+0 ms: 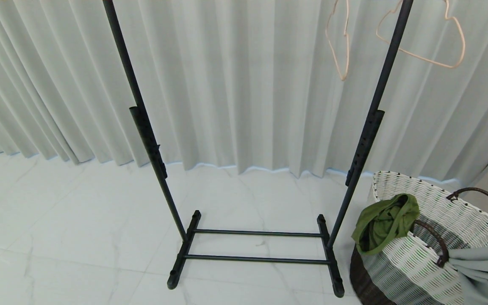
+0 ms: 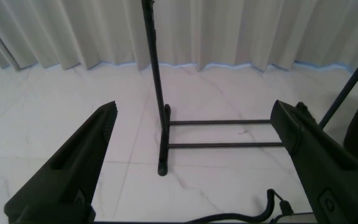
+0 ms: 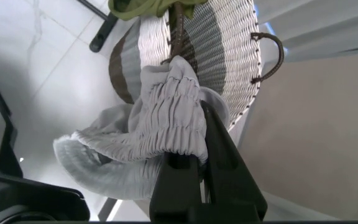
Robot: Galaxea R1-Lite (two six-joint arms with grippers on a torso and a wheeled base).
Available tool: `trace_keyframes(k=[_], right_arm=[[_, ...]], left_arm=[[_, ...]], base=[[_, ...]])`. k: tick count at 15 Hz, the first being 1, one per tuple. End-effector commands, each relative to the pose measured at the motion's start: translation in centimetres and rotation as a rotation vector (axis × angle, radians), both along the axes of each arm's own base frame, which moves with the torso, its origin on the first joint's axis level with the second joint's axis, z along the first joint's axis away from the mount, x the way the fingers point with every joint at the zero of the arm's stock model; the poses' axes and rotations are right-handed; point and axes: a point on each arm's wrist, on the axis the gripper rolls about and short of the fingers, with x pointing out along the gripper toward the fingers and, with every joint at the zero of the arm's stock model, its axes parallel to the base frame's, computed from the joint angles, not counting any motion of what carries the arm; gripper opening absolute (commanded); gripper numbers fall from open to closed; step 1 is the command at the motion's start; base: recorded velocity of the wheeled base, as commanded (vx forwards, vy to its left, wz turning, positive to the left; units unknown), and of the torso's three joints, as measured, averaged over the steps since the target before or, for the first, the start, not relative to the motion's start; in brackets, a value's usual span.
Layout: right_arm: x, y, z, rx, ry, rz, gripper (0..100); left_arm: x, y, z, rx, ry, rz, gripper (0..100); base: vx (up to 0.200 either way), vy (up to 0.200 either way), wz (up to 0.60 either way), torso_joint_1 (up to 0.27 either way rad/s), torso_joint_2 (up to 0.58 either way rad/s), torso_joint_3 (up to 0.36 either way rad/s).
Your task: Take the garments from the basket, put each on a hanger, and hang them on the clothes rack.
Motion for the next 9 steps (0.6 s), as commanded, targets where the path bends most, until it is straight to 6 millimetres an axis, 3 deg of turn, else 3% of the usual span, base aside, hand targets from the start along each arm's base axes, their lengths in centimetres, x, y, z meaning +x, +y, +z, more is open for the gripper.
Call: trace_keyframes(k=[1,7,8,9], right_arm=[[0.0,0.0,0.1,0.004,-0.001,-0.002,0],[0.0,0.0,0.4,0.002,-0.013,0.005,0],[-0.3,0.0,1.2,0.001,-0.044,0.005,0],[-0.5,0.1,1.9,0.000,-0.069,0.007,0]], left_arm=[[0.0,0.0,0.0,-0.002,0.000,0.000,100],[0.0,0.0,0.0,-0.002,-0.006,-0.002,100],[-0.1,0.0,0.5,-0.004,-0.033,-0.008,100],[-0.3,-0.1,2.4,-0.008,-0.079,-0.046,100]], base=[[0.000,0.000,0.00,0.000,0.00,0.000],[0.000,0.000,0.00,0.000,0.00,0.000],[0.000,0.000,0.00,0.000,0.00,0.000],[0.000,0.000,0.00,0.000,0.00,0.000]])
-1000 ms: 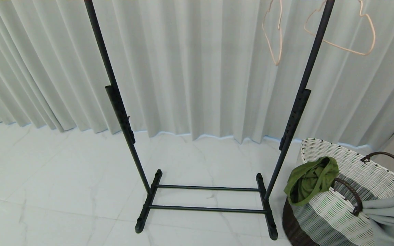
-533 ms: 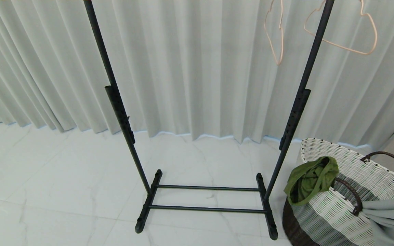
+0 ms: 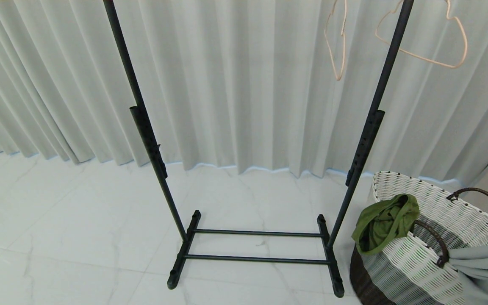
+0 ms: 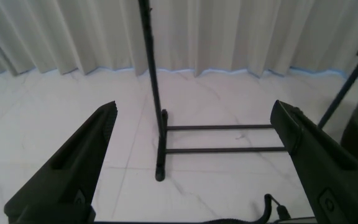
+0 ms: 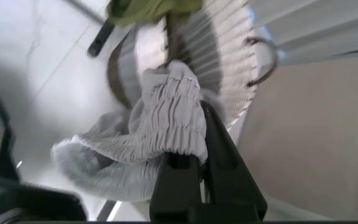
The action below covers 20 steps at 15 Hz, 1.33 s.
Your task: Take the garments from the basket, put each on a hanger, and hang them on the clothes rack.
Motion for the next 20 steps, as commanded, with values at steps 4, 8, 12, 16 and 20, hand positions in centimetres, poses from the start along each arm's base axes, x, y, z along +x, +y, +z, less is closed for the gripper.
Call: trace_keyframes(k=[4,8,12,16,20], right_arm=[[0.4,0.4,4.3,0.024,-0.114,0.061,0],[1.7,1.8,8.2,0.171,-0.125,0.190,0],[4.2,4.6,11.5,0.348,-0.095,0.318,0],[5.4,6.4,11.0,0.460,0.004,0.324,0],[5.8,7.1,10.4,0.501,0.057,0.318,0]], left_arm=[[3.5,-0.4,12.6,-0.038,0.032,-0.216,100],[10.5,-2.8,16.2,-0.060,0.225,-0.406,100],[15.9,-8.2,16.2,-0.133,0.427,-0.593,100],[17.9,-15.2,13.1,-0.136,0.596,-0.738,100],[18.3,-24.1,9.9,-0.165,0.707,-0.835,100]], base=[[0.000,0.000,0.00,0.000,0.00,0.000],[0.000,0.000,0.00,0.000,0.00,0.000],[0.000,0.000,0.00,0.000,0.00,0.000],[0.000,0.000,0.00,0.000,0.00,0.000],[0.000,0.000,0.00,0.000,0.00,0.000]])
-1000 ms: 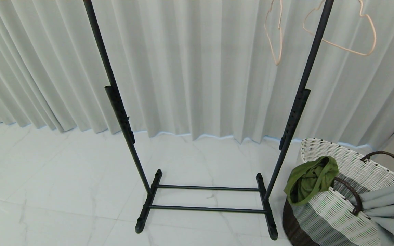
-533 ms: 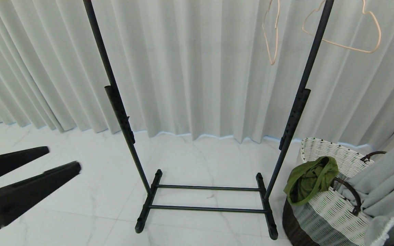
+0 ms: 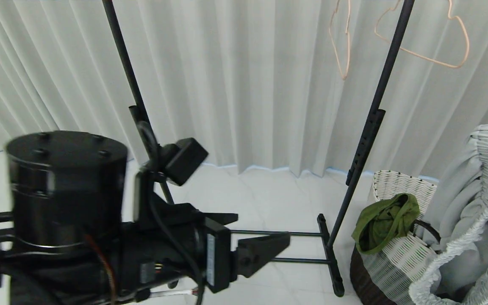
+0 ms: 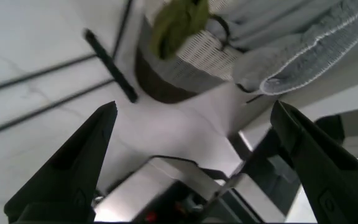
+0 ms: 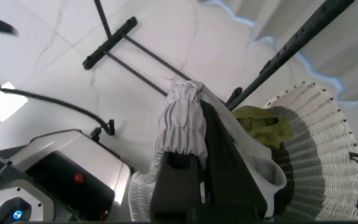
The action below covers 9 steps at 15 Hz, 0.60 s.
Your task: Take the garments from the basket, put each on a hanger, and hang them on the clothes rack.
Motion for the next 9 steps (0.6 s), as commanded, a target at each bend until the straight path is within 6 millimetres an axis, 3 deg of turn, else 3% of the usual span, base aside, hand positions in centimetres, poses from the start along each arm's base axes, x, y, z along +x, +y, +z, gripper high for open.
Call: trace_keyframes(k=[1,5,9], right_arm=[[0.5,0.4,-0.4,-0.014,0.022,0.006,0],[0.7,0.7,-1.0,0.014,0.051,0.001,0],[0.8,0.8,-1.7,0.033,0.032,0.000,0]], left_arm=[[0.3,-8.2,-3.7,0.036,0.085,-0.103,100],[-0.8,-15.8,-6.5,0.041,0.137,-0.176,100],[0.2,-18.6,-9.1,0.067,0.138,-0.158,100]], base=[[0.000,0.000,0.00,0.000,0.00,0.000],[0.000,0.000,0.00,0.000,0.00,0.000],[0.000,0.000,0.00,0.000,0.00,0.000]])
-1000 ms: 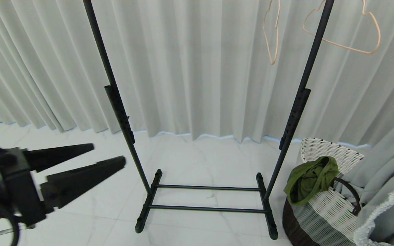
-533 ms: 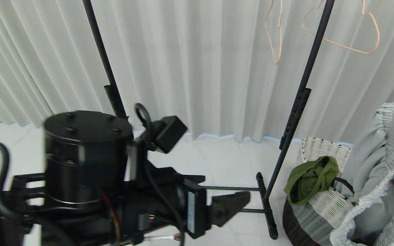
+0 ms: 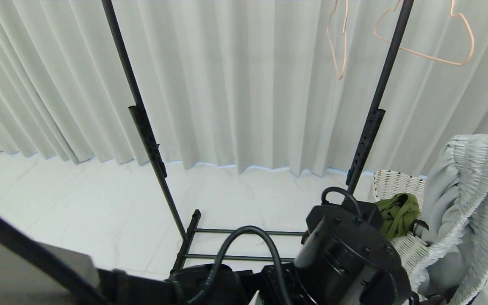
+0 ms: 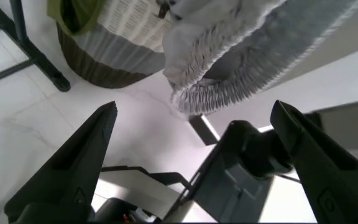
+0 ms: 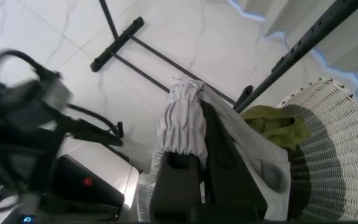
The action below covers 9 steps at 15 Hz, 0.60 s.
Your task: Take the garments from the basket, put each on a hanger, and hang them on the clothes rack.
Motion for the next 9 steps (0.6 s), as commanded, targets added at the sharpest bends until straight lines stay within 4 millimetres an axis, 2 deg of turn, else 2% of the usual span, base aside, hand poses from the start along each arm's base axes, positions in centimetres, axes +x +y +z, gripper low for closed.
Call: trace_keyframes(k=[1,4,9], right_arm=[[-0.2,-0.1,-0.2,-0.001,0.001,0.002,0],[-0.2,-0.1,-0.1,0.005,-0.008,0.002,0],[-0.8,-0.4,0.2,0.017,-0.027,0.008,0]], left_arm=[[0.6,-1.9,-3.4,0.060,0.025,-0.001,100],[1.4,-2.6,-5.4,0.076,0.016,0.037,100],[3.3,-4.0,-7.2,0.061,0.034,0.107,100]], base=[[0.000,0.000,0.00,0.000,0.00,0.000],[0.000,0.000,0.00,0.000,0.00,0.000],[0.000,0.000,0.00,0.000,0.00,0.000]])
